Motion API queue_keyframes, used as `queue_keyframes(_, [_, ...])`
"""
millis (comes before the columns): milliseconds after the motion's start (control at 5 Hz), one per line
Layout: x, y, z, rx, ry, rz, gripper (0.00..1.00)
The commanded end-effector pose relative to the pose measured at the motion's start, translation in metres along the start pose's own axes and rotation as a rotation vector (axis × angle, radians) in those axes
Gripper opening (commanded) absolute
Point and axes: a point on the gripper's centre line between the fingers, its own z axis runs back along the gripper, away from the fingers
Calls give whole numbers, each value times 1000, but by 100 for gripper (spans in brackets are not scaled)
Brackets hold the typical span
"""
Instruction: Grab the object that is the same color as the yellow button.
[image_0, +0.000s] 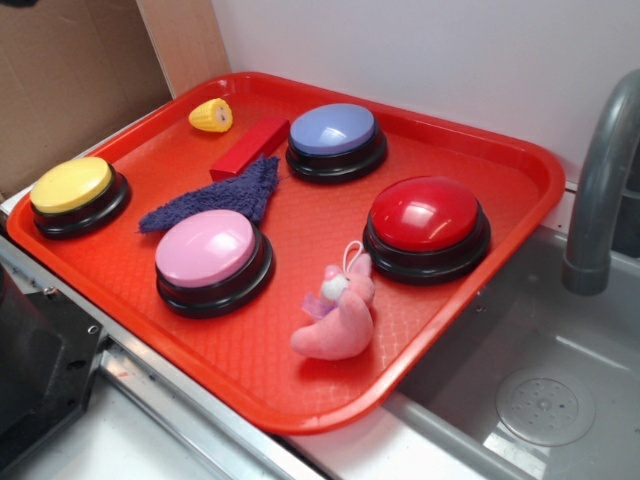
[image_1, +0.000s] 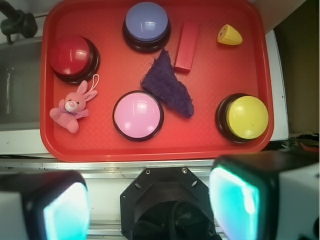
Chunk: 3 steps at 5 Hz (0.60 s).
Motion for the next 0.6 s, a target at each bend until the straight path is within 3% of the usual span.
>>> queue_keyframes(0, [0, 0, 0, 0, 0, 0, 100])
queue_keyframes(200, [19, 50, -14, 114, -7, -125, 100])
queue_keyframes(400, [32, 85, -30, 131, 22, -177, 100])
